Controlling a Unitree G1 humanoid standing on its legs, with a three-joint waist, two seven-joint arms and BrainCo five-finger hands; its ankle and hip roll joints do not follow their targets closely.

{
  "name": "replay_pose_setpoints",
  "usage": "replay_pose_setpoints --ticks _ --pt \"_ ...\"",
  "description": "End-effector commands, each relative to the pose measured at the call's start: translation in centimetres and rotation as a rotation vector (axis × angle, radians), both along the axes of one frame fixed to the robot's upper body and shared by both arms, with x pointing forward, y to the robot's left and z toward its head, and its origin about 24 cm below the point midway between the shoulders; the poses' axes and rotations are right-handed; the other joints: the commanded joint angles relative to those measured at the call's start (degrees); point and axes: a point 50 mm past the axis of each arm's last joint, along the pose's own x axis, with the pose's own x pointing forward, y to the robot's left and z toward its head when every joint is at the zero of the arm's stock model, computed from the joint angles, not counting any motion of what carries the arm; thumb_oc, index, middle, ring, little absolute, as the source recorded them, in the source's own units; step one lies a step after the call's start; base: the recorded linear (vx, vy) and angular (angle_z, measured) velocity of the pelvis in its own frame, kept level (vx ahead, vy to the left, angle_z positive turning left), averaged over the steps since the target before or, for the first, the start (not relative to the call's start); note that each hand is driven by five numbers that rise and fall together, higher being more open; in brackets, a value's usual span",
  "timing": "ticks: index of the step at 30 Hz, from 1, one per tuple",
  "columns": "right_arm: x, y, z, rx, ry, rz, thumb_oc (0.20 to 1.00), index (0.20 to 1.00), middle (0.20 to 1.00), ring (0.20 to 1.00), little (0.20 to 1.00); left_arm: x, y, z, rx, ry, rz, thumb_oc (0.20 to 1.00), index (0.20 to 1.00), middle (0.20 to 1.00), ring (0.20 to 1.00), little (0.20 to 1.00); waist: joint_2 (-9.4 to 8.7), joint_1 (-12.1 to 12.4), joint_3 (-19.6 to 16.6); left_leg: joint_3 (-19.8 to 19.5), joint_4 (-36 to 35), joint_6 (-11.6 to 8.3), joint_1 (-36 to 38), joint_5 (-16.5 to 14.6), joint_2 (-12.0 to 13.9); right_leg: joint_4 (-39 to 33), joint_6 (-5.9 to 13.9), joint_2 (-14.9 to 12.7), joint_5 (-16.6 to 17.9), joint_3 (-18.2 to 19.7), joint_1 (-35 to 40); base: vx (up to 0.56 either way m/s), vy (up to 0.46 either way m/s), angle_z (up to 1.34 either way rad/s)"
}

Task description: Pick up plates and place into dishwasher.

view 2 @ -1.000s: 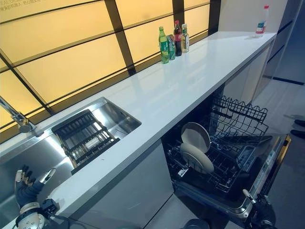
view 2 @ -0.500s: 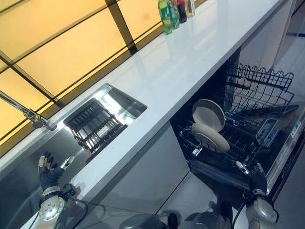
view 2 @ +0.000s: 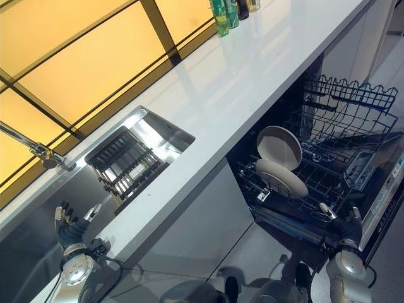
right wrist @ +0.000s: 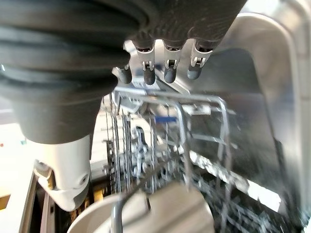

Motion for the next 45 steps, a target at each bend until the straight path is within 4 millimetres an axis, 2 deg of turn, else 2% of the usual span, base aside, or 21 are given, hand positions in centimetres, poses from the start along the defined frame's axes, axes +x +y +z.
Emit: replay_pose_setpoints --ticks 1,12,19,26,30,35,40,45 --pt "3.1 -0.2 4.2 -0.128 -0.122 0.009 1.000 1.000 1.000 1.000 1.000 1.8 0.3 2.5 0.059 -0.144 -0.021 1.000 1.000 1.000 1.000 1.000 0.04 0.72 0.69 -4.55 3.51 -5.10 -9.31 4.56 1.32 4.67 -1.06 -3.06 -0.66 -0.58 -1.83 -0.06 0.099 0.02" --pt "6.5 1.3 5.5 -0.147 -0.135 0.040 1.000 1.000 1.000 1.000 1.000 3.4 -1.0 2.9 0.002 -0.179 -0.031 1.000 1.000 1.000 1.000 1.000 2.73 1.56 2.71 -3.44 4.02 -4.57 -12.89 5.09 -0.46 5.99 -0.84 -5.35 -0.08 0.47 -6.61 -0.07 0.135 0.01" --pt "8.4 3.0 6.7 -0.157 -0.198 0.078 1.000 1.000 1.000 1.000 1.000 4.0 -1.2 3.6 -0.009 -0.233 -0.021 1.000 1.000 1.000 1.000 1.000 3.42 2.91 4.06 -2.93 4.06 -4.38 -16.64 5.57 -0.60 7.11 -0.85 -6.28 0.16 0.61 -11.53 -0.14 0.083 0.03" --pt "10.5 5.1 9.0 -0.178 -0.316 0.072 1.000 1.000 1.000 1.000 1.000 4.8 -1.4 4.5 -0.023 -0.298 -0.016 1.000 1.000 1.000 1.000 1.000 3.87 4.21 6.42 -2.26 3.97 -4.22 -20.55 6.35 0.12 7.85 -1.02 -6.82 0.68 0.12 -16.30 -0.15 0.040 0.03" --pt "11.5 7.0 10.3 -0.233 -0.373 0.090 1.000 1.000 1.000 1.000 1.000 5.0 -1.6 4.9 -0.039 -0.326 -0.012 1.000 1.000 1.000 1.000 1.000 4.18 4.58 7.23 -1.79 3.53 -4.13 -22.20 6.90 0.62 8.20 -1.13 -6.85 0.89 0.15 -18.78 -0.12 0.046 0.03" --pt "12.2 10.8 10.5 -0.262 -0.399 0.149 1.000 1.000 1.000 1.000 1.000 5.2 -2.3 4.9 -0.068 -0.352 -0.009 1.000 1.000 1.000 1.000 1.000 4.93 4.94 8.15 -1.01 3.10 -3.96 -23.46 7.73 0.96 8.79 -1.27 -7.01 0.77 0.03 -20.69 -0.09 0.071 0.03" --pt "12.8 12.8 10.4 -0.267 -0.397 0.211 1.000 1.000 1.000 1.000 1.000 5.0 -2.3 4.9 -0.078 -0.356 -0.001 1.000 1.000 1.000 1.000 1.000 5.78 5.96 8.54 -0.76 3.11 -3.74 -24.02 8.36 1.00 10.03 -1.60 -7.65 0.38 -1.02 -21.44 -0.06 0.069 0.05" --pt "13.3 13.8 10.6 -0.278 -0.401 0.243 1.000 1.000 1.000 1.000 1.000 4.4 -1.8 4.7 -0.078 -0.354 -0.009 1.000 1.000 1.000 1.000 1.000 5.95 7.55 8.97 -1.31 3.95 -3.61 -24.36 8.48 0.74 12.12 -1.95 -8.30 -0.36 -2.60 -21.78 -0.05 0.041 0.02"
